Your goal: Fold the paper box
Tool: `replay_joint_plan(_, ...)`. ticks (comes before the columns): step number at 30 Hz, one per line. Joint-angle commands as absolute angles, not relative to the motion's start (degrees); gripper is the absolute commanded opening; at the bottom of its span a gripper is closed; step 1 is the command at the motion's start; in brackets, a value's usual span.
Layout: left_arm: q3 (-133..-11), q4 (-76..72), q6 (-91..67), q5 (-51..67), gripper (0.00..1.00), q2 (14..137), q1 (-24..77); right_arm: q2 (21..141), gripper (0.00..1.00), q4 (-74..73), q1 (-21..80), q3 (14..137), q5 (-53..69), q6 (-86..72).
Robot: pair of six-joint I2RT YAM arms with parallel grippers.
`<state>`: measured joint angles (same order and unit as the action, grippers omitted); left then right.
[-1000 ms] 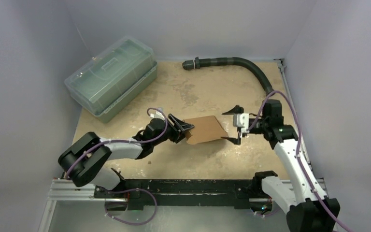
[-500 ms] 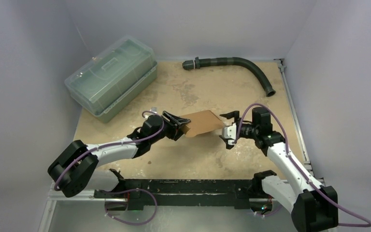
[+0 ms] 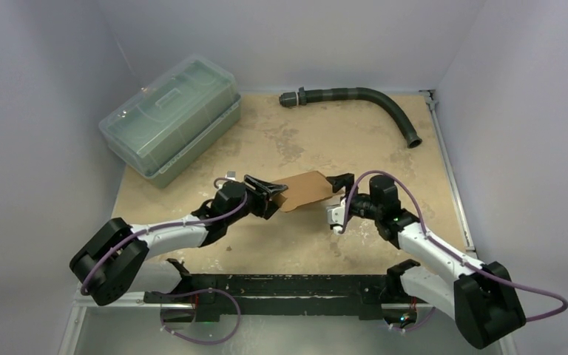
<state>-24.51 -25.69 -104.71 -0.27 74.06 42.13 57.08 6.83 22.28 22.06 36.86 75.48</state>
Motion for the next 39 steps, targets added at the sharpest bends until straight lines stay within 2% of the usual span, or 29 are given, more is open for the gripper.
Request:
replay_joint_plan(1, -23.7, -30.4, -109.5, -1.6, 0.00, 71.3, 41.8, 59.3, 0.99, 17.6, 24.0, 19.8, 32.9, 76.7)
replay_joint_plan(6, -23.1, -31.2, -109.8, -1.2, 0.00, 70.7, 41.8, 63.0, 0.96, 22.4, 26.1, 19.8, 30.6, 74.6)
replay_joint_plan(17, -21.5, -31.6, -110.2, -1.8, 0.00, 69.7, 41.9, 64.2, 0.76, 22.7, 27.4, 20.4, 29.0, 75.4)
replay_joint_plan(19, -21.4, -31.9, -110.2, -1.9, 0.00, 69.7, 41.8, 64.1, 0.71, 21.0, 27.7, 20.8, 29.4, 75.9)
replay_joint_plan(25, -20.9, -32.8, -110.8, -1.8, 0.00, 69.8, 41.9, 63.9, 0.46, 18.2, 28.4, 21.7, 29.8, 76.7)
replay_joint_plan(28, -20.6, -33.3, -111.3, -1.8, 0.01, 69.6, 41.8, 63.8, 0.41, 18.1, 28.5, 21.9, 29.5, 76.1)
replay_joint_plan(32, -20.1, -34.0, -111.8, -1.8, 0.13, 69.2, 41.8, 63.2, 0.40, 18.5, 28.6, 22.1, 29.3, 74.4)
replay_joint_plan(39, -19.5, -34.4, -112.1, -1.9, 0.43, 68.1, 41.8, 62.6, 0.39, 16.4, 28.5, 23.5, 30.3, 70.9)
